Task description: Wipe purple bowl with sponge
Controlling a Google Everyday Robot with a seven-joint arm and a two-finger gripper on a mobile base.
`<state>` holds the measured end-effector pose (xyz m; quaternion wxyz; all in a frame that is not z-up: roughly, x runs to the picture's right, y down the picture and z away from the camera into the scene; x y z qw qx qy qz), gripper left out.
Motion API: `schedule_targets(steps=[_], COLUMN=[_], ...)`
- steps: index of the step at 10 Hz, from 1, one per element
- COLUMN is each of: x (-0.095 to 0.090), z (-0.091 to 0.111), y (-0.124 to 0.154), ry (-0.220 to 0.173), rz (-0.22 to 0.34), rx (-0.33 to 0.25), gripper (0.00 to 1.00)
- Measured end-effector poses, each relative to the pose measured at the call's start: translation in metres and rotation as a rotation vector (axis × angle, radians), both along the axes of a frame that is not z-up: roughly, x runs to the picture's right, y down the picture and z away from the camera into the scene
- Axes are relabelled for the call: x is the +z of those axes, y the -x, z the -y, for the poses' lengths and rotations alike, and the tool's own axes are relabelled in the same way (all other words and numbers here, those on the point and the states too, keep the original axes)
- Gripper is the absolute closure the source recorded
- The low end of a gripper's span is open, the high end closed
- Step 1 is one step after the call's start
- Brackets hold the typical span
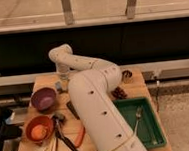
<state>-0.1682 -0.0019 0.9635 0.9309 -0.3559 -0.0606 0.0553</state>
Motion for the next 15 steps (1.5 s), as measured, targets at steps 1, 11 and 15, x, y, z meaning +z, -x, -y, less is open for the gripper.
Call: schedule_targets(steps=[1, 11, 15], x=[-0.015, -0.115, -0.122], z=[0.014, 0.016, -0.010], y=[-0.008, 0.071, 0.093], ry=[0.002, 0.050, 0.076], rz=[-0.015, 0.069, 0.083], rx=[0.034, 0.023, 0.022], gripper=[1.00, 1.00, 1.00])
